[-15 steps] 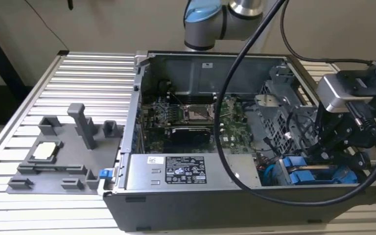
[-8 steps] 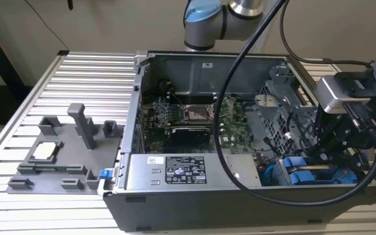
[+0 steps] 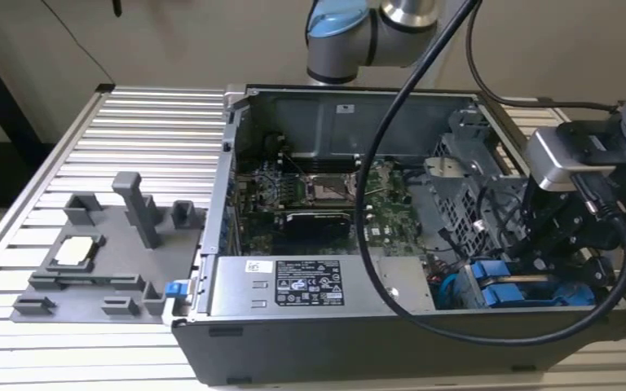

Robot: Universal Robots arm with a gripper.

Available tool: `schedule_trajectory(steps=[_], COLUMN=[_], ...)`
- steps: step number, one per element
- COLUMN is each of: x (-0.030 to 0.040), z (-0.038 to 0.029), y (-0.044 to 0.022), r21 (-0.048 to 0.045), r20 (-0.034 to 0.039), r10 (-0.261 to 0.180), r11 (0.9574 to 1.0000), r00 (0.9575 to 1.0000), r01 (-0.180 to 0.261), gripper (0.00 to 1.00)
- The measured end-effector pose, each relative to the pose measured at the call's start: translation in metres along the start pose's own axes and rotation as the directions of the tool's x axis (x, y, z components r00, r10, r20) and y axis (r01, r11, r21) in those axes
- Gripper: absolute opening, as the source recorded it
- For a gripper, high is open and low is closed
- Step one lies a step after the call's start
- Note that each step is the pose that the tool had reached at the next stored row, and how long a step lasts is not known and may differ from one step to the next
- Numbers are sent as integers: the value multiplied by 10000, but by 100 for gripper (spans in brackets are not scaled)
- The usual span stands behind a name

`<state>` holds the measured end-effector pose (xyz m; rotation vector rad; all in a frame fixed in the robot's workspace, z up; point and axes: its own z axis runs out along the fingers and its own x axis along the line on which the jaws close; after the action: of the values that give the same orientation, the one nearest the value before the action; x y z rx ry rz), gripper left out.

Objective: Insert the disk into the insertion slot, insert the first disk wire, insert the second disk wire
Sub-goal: 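Insert the second disk wire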

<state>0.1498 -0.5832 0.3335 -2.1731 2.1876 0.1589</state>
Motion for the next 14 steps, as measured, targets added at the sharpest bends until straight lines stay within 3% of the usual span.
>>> schedule_trajectory(steps=[14], x=[-33], z=[-296], y=[10], r21=[5], r20=[-2], r10=[43], r11=[10000], r00=[10000], r01=[-43], gripper=[24])
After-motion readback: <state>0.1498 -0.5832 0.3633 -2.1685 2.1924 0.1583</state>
